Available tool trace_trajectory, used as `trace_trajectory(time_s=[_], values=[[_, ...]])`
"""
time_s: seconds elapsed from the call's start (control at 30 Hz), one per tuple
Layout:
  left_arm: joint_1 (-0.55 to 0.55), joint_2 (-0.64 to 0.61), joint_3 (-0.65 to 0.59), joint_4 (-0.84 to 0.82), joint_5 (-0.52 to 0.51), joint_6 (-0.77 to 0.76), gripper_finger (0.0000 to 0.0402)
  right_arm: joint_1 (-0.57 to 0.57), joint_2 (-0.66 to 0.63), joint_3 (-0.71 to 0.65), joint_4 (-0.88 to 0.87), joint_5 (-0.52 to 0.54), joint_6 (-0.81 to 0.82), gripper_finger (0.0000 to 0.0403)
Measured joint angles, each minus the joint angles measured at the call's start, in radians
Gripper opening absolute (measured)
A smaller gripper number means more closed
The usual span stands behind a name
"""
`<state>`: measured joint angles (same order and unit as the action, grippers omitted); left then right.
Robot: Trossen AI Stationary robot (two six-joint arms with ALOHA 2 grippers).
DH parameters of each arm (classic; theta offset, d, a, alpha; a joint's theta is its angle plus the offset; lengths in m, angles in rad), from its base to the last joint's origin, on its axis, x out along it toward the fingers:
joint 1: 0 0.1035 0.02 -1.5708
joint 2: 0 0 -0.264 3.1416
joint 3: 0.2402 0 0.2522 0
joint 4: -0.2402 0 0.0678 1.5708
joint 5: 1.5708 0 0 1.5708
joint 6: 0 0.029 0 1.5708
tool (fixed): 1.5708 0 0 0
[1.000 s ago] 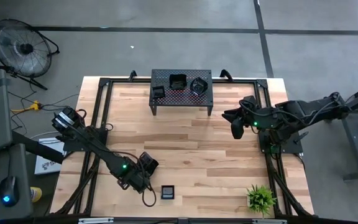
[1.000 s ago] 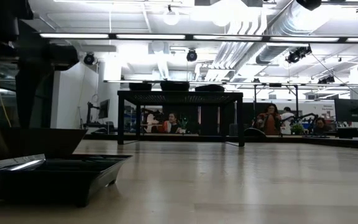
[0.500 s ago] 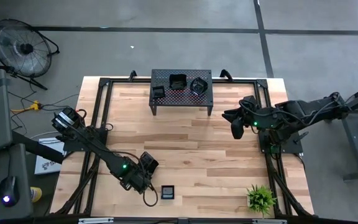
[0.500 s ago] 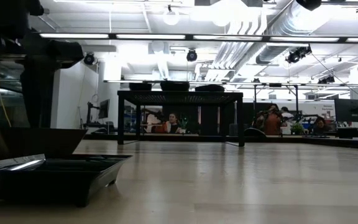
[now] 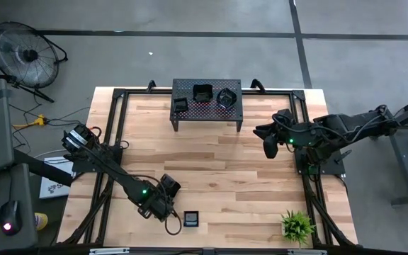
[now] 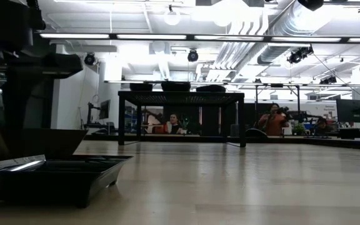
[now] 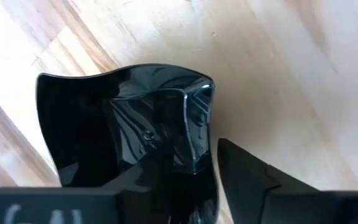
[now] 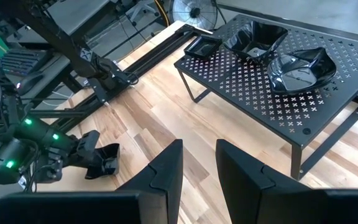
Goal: Pick & Place Mini shaped plates
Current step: Stack the distorted square plate on top of the distorted square plate on the shelf
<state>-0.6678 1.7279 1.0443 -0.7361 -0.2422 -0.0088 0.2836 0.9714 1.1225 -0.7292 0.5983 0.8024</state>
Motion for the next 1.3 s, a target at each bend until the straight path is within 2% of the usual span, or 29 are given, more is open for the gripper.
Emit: trace_trajectory(time_s=[0.53,0.8,0.93,1.1,1.3], values=[[0.000,0.000,0.042,-0.015,0.025,0.001,0.0008,0.000,0.000,0.000,-0.044,0.000,0.000,0.0091],[0.000,0.000,0.127,-0.099,0.026,0.004,0.0004,0.000,0.000,0.000,-0.064,0.000,0.000,0.0091],[0.000,0.000,0.205,-0.154,-0.039,0.015,0.0005,0.000,0.000,0.000,-0.068,0.001,0.000,0.0091],[0.013,0.000,0.331,-0.202,-0.194,0.075,0.0005,0.000,0.000,0.000,-0.068,0.001,0.000,0.0091],[0.104,-0.001,0.495,-0.242,-0.297,0.117,0.0005,0.000,0.000,0.000,-0.068,0.001,0.000,0.0091]])
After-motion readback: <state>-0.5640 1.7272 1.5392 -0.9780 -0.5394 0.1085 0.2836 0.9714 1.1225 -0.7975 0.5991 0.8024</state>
